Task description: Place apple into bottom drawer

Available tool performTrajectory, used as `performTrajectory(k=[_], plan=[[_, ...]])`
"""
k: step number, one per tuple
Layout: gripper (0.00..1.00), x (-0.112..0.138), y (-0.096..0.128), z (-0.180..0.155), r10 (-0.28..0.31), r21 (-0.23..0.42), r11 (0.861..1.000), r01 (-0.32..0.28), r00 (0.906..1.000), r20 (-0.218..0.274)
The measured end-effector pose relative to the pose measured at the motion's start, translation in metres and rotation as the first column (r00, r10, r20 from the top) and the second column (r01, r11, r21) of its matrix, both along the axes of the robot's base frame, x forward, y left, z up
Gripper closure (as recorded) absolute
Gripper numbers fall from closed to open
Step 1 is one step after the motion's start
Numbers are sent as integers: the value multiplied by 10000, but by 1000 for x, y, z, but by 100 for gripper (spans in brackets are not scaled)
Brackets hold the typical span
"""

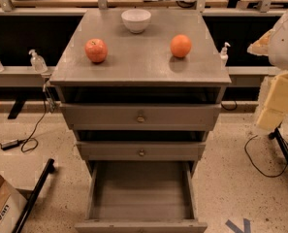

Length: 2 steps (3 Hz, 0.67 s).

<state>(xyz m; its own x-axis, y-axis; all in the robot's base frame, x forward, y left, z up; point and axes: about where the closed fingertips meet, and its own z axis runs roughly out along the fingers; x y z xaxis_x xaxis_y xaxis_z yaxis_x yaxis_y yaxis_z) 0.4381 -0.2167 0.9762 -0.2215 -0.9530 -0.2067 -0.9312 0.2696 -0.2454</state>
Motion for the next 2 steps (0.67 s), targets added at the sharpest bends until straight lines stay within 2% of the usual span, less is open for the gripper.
performTrajectory(k=[1,2], plan=[[0,1,1,2,-14,59,10000,13,10000,92],[0,9,10,-3,92,992,9950,-123,9995,318]])
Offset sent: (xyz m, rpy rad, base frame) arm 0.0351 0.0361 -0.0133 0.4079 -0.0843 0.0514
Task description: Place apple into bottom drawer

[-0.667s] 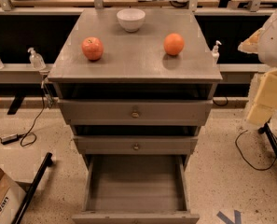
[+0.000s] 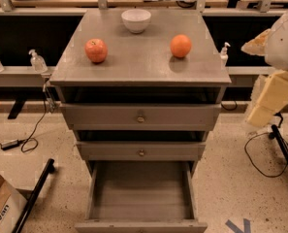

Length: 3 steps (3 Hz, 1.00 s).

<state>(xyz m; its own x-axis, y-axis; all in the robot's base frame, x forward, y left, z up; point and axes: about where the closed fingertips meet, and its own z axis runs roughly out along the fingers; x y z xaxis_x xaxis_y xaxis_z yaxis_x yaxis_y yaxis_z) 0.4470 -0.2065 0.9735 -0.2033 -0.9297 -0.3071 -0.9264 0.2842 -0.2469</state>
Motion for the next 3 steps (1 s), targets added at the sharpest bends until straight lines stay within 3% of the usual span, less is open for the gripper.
performTrajectory(k=[1,2,3], plan=[[0,30,31,-2,767,1906,9777,-878,9950,648],[0,64,67,4,1562,3261,9266,-1874,9804,1198],[0,107,102,10,1728,3947,8936,-2138,9754,1372]])
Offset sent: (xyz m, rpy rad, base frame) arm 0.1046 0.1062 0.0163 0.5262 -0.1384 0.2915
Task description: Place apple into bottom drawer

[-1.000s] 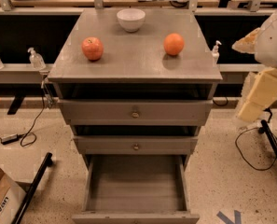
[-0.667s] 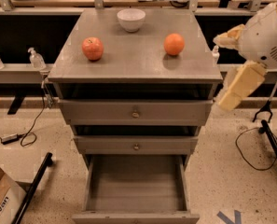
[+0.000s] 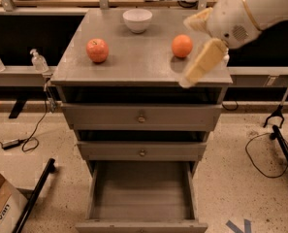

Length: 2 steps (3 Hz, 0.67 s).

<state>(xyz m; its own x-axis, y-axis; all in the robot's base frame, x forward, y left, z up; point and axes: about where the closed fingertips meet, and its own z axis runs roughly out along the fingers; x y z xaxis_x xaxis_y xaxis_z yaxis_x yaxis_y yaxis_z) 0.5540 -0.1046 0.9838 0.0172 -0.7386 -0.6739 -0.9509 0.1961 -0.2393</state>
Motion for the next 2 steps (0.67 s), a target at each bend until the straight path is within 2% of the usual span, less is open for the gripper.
performTrajectory(k=[1,2], plan=[[0,8,12,3,93,137,9999,-93,10000,-13],[0,5,20,-10,-486,680,9964,503,9985,-253]])
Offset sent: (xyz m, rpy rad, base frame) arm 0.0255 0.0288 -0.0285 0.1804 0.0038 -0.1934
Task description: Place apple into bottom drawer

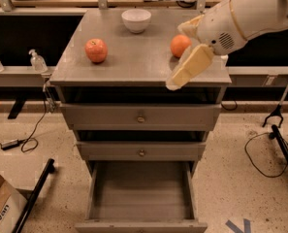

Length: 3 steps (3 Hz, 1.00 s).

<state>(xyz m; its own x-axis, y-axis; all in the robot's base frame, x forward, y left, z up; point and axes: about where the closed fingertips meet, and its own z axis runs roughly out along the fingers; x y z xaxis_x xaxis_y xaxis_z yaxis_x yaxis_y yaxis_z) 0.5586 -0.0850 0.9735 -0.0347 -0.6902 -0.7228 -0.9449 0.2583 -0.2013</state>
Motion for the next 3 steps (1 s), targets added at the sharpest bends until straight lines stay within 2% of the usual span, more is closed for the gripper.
performTrajectory(k=[1,2,3], plan=[[0,31,28,-17,-724,959,9928,714,9974,68],[0,75,55,-33,-1422,1784,9746,1355,9895,249],[0,127,83,-46,-2229,2568,9452,2015,9732,569]])
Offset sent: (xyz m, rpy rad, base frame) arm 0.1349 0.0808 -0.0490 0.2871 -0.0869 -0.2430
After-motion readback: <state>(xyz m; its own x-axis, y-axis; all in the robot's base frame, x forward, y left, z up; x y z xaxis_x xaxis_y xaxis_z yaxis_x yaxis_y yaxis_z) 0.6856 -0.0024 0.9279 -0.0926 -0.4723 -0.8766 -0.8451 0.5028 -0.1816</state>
